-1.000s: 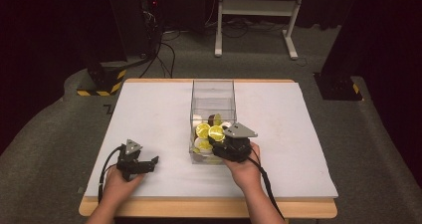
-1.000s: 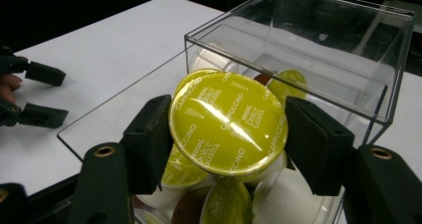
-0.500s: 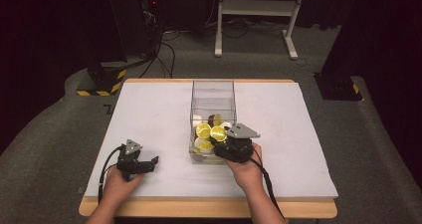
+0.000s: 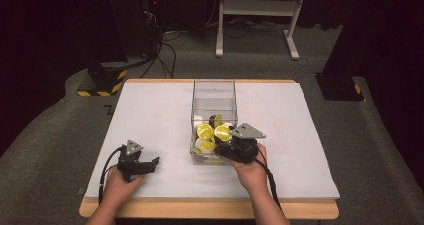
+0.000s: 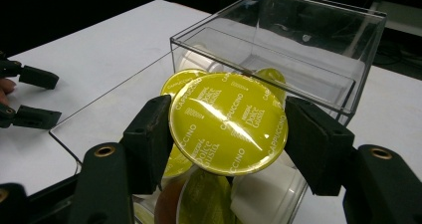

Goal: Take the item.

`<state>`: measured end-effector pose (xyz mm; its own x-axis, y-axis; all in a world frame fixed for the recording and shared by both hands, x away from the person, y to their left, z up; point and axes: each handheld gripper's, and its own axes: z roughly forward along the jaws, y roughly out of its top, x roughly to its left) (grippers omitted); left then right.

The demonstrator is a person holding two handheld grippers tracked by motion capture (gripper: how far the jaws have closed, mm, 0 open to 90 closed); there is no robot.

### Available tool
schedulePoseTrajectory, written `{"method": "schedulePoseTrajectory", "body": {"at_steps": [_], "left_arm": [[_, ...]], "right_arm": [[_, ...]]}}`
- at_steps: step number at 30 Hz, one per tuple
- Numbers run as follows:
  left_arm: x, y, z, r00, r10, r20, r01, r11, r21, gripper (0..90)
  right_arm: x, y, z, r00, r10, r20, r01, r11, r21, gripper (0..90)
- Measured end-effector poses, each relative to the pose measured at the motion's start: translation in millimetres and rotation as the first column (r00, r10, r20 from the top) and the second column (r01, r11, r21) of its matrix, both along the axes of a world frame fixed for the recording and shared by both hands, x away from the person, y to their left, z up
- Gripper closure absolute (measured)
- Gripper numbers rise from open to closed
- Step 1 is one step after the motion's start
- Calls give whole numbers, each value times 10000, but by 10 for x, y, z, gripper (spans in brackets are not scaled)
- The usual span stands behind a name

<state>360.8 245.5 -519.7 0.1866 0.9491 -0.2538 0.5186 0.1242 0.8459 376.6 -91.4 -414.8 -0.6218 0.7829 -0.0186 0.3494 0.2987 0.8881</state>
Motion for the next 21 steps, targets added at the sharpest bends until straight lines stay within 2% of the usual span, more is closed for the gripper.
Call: {"method": "schedulePoseTrajectory", "body": {"at_steps": [10,21], "left_arm": [[1,-1,0,10000,14,6,-14,10000,-17,144],[0,0,0,10000,4,1,-4,10000,-5,145]], "right_arm": [[-15,-95,58,9996,-212,164,211,9997,104,382],[-1,-305,115,9967,-775,233,768,9966,301,382]]}}
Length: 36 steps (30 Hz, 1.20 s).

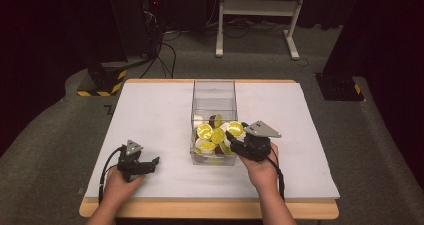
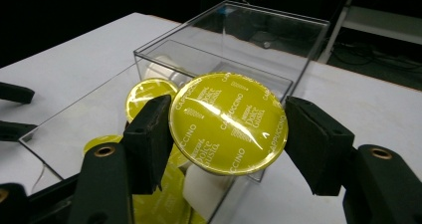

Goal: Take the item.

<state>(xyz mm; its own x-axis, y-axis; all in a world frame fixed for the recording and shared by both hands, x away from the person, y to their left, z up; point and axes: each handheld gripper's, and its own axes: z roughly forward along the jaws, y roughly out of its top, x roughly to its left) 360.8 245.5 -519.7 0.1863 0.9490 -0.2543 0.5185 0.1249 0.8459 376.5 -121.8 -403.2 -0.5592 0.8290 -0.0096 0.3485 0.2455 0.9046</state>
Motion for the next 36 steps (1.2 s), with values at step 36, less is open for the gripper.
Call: {"method": "schedulePoseTrajectory", "body": {"at_steps": [36], "left_arm": [[0,0,0,10000,1,-5,-1,10000,-6,145]], "right_arm": [[102,-636,-67,9791,-2033,-14,2032,9788,-265,382]]}}
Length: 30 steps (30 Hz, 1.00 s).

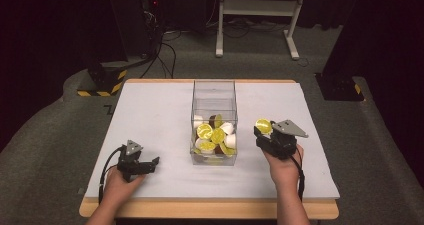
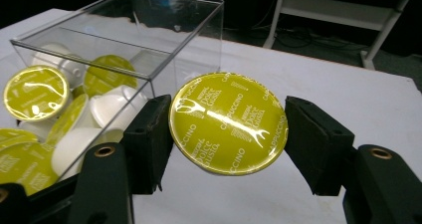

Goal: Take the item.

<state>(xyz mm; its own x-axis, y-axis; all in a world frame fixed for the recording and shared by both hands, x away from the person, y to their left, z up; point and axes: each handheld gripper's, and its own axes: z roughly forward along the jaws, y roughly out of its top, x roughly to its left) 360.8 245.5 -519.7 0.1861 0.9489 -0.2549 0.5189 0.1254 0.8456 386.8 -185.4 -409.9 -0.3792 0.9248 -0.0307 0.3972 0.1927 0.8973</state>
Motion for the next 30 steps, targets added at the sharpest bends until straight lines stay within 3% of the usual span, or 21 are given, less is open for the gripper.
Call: {"method": "schedulePoseTrajectory", "body": {"at_steps": [16,24,30], "left_arm": [[-3,9,2,10000,-60,-50,61,9999,105,145],[-2,4,1,10000,-30,-32,30,10000,65,145],[-3,7,2,10000,-54,-36,55,9999,110,145]], "right_arm": [[101,-143,-168,9965,-780,-291,765,9959,-487,382],[294,-173,-382,9891,-1149,-924,1056,9894,-996,382],[484,-225,-502,9810,-1407,-1335,1269,9861,-1068,382]]}}
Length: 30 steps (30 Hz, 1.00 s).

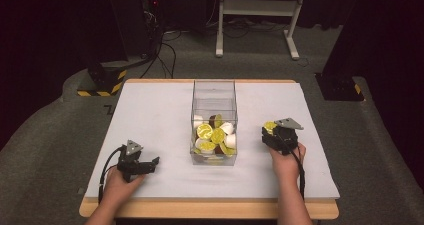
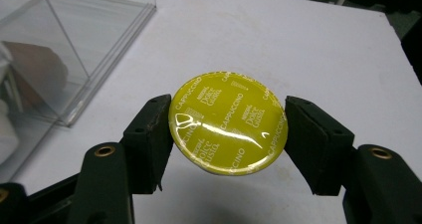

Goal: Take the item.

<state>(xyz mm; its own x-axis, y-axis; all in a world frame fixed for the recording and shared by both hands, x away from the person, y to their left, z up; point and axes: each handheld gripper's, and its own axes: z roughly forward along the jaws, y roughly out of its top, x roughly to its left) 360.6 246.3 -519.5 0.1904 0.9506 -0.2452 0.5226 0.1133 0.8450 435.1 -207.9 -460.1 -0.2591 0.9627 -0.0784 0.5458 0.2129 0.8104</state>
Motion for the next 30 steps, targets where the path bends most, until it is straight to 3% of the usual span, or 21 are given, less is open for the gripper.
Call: {"method": "schedulePoseTrajectory", "body": {"at_steps": [15,30], "left_arm": [[-1,2,0,10000,-24,-11,24,10000,35,145],[-1,2,0,10000,-19,-9,19,10000,30,145]], "right_arm": [[338,30,-144,9993,-125,-359,109,9990,-439,382],[414,67,-269,9973,-175,-712,141,9987,-486,381]]}}
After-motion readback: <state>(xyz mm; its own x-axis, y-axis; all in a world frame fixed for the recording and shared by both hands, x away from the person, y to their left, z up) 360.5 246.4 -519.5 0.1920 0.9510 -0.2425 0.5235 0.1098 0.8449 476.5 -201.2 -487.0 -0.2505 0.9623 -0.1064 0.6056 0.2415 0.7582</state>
